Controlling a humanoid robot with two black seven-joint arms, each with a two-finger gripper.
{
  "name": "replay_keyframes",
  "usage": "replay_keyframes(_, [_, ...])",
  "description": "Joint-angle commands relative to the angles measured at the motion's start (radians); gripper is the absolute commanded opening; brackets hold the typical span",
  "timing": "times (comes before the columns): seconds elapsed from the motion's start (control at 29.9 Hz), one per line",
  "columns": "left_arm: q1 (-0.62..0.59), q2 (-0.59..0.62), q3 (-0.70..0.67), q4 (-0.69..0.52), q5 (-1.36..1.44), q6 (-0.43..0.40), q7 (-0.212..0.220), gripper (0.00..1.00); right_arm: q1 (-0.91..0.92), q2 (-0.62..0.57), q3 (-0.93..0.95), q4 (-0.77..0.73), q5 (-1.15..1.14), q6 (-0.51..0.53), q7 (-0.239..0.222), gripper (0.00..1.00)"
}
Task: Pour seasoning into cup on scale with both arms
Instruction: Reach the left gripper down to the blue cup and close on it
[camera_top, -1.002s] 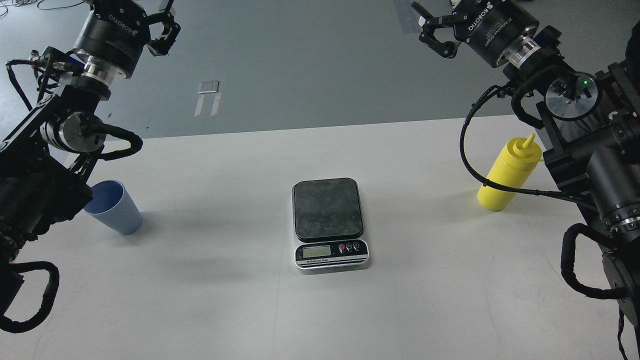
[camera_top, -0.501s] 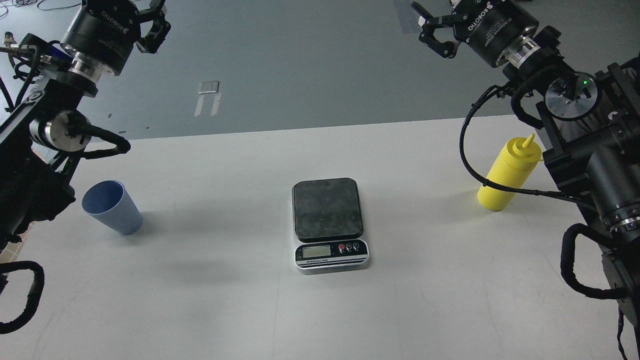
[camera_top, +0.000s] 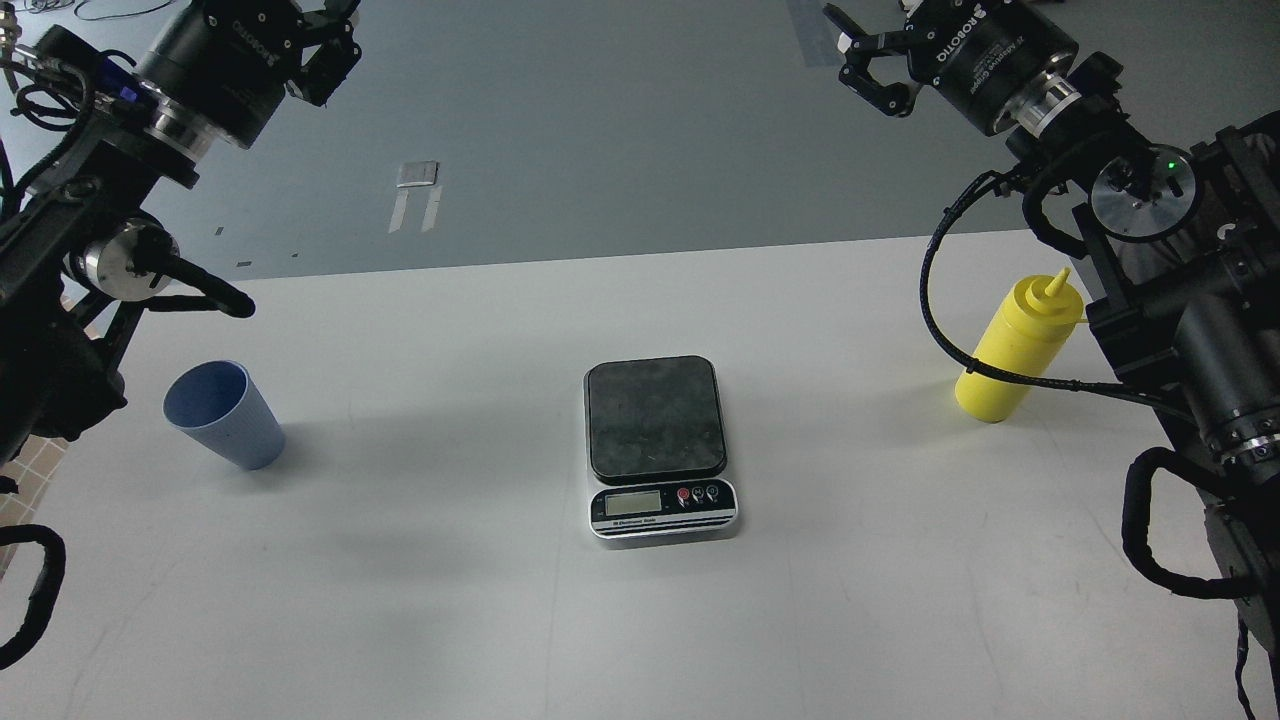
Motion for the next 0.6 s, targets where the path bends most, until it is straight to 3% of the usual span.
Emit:
replay_keyframes(0.0, [0.024,0.071,-0.001,-0.126,0.219,0.000,0.000,0.97,-0.002,0.000,0.000,0.000,0.001,0.000,0.000,0.99])
replay_keyframes(0.27, [0.116,0.248,-0.001,-0.327,0.544,0.055,0.000,0.94,-0.002,0.001,0.000,0.000,0.001,0.000,0.000,0.99])
replay_keyframes(0.37, [0.174,0.316,0.001,-0.374,0.667,0.156,0.000,0.94,-0.002,0.004,0.001,0.000,0.001,0.000,0.000,0.99])
replay_keyframes(0.43, [0.230,0.353,0.001,-0.387,0.776,0.274,0.000,0.94,0.000,0.006,0.001,0.000,0.001,0.000,0.000,0.99])
replay_keyframes(0.57, [0.304,0.377,0.002,-0.385,0.975,0.400,0.000,0.94,0.001,0.008,0.001,0.000,0.001,0.000,0.000,0.99])
